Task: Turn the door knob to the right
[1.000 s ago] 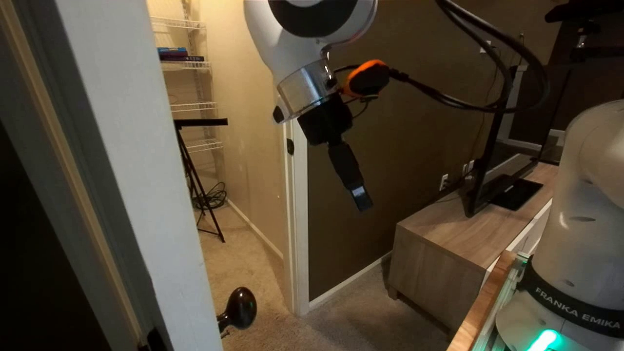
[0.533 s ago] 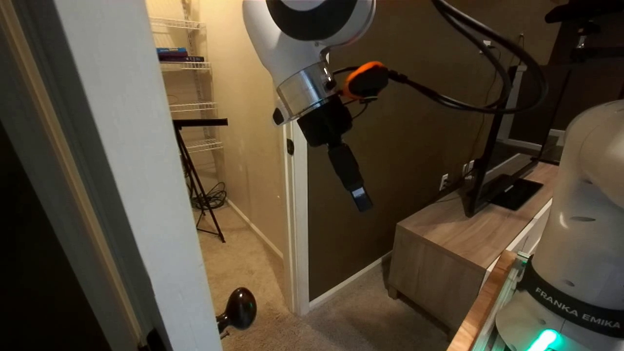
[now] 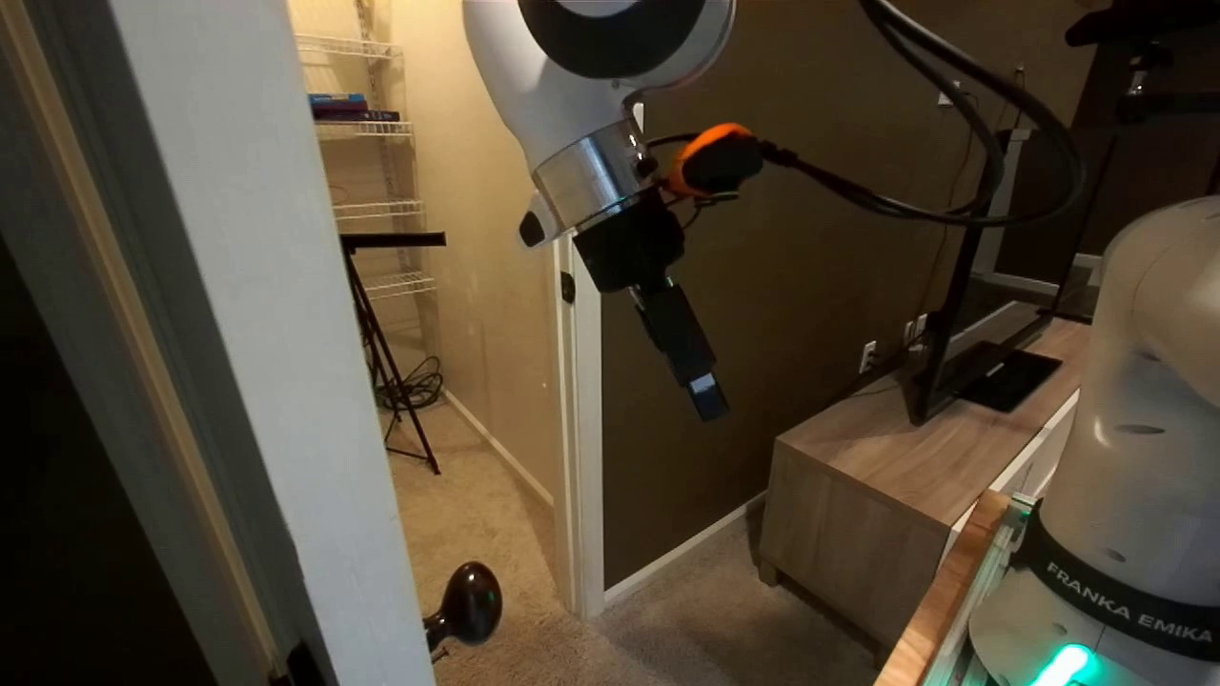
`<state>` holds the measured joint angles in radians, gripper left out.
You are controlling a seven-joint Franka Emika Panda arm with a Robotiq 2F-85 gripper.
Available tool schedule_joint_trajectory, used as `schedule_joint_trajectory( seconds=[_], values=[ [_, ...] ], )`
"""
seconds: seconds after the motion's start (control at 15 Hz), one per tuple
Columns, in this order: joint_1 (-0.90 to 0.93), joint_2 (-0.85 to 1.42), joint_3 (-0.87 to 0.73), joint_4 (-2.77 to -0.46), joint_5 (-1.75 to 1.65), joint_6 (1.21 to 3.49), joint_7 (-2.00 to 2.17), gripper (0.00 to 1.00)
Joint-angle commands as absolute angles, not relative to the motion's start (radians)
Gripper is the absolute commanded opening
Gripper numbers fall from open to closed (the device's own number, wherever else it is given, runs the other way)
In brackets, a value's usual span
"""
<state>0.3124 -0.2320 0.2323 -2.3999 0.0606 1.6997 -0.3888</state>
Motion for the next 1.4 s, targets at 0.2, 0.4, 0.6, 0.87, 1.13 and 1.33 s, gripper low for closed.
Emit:
schedule_joint_trajectory(
  seconds=[0.2, 0.4, 0.6, 0.87, 1.13, 1.33],
  values=[
    [0.422, -0.397, 0.296, -2.505, 0.062, 1.857, -0.500, 1.00],
    [0.467, -0.436, 0.267, -2.548, 0.114, 1.986, -0.585, 1.00],
    [0.501, -0.431, 0.237, -2.602, 0.154, 2.154, -0.701, 1.00],
    [0.498, -0.398, 0.245, -2.593, 0.139, 2.183, -0.709, 1.00],
    [0.504, -0.394, 0.253, -2.596, 0.125, 2.202, -0.726, 1.00],
    [0.525, -0.347, 0.279, -2.573, 0.111, 2.227, -0.744, 1.00]
  ],
)
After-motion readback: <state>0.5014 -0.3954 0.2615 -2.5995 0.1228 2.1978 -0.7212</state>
